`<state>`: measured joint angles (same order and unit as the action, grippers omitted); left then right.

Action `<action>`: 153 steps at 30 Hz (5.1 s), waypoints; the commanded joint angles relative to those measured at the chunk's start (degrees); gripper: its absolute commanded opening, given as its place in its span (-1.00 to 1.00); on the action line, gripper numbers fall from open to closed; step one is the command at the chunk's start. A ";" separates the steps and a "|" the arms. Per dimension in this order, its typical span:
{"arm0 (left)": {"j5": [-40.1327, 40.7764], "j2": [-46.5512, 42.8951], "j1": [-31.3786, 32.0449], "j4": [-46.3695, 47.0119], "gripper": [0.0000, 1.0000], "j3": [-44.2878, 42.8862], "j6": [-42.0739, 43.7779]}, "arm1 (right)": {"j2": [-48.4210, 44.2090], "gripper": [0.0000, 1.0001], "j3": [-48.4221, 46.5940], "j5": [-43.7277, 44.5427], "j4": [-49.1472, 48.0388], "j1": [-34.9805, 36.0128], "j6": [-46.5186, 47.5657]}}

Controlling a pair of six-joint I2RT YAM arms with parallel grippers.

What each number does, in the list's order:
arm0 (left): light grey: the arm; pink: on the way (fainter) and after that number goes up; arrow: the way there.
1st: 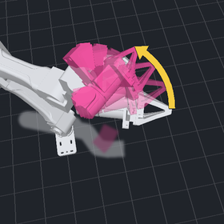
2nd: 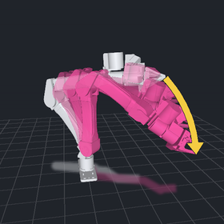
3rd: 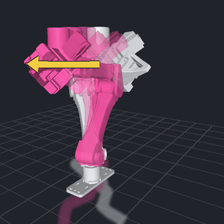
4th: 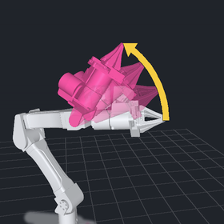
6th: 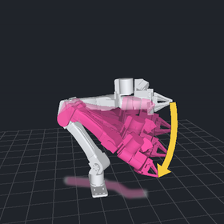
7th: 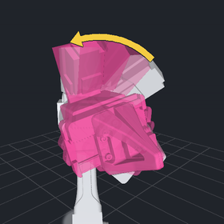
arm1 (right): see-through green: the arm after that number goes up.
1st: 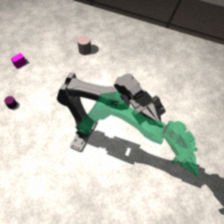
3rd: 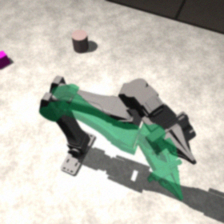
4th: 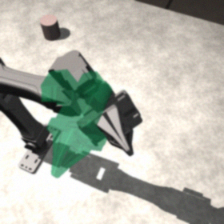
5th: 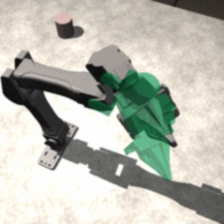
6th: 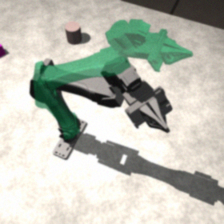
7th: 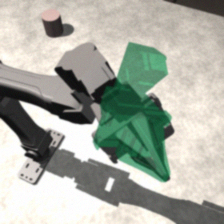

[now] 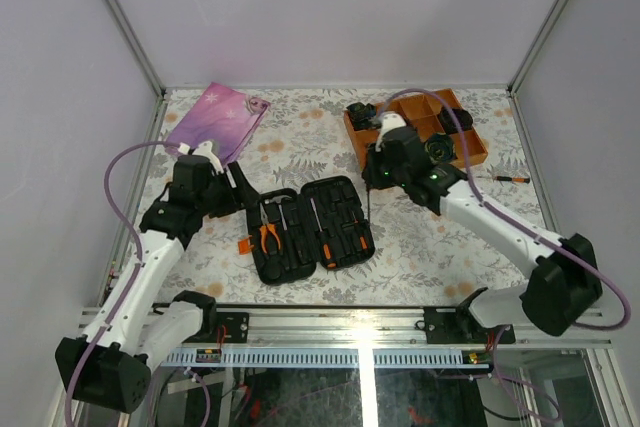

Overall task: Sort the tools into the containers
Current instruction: Place the screwdriver in the storage box.

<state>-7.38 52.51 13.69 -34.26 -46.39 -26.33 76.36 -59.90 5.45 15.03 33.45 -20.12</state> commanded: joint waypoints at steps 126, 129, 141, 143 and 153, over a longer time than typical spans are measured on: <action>-7.74 -1.87 -4.03 5.43 0.36 2.20 3.32 | 30.22 -0.20 -17.82 0.17 5.73 13.67 -0.53; -7.80 -1.97 -4.03 5.47 0.36 2.25 3.30 | 30.99 -0.30 -18.67 -0.79 7.23 13.70 -0.52; -7.86 -1.87 -4.05 5.52 0.36 2.26 3.38 | 33.91 -0.56 -20.28 -3.30 9.25 13.72 -0.40; -7.88 -1.94 -4.03 5.52 0.36 2.22 3.41 | 34.63 -0.57 -20.83 -3.42 9.84 13.70 -0.28; -7.93 -1.80 -4.03 5.57 0.36 2.22 3.39 | 36.54 -0.63 -21.86 -3.53 12.91 13.73 0.08</action>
<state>-14.20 50.59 10.07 -32.05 -44.84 -24.12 112.18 -79.66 3.29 25.52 47.13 -20.38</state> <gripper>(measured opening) 0.677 0.199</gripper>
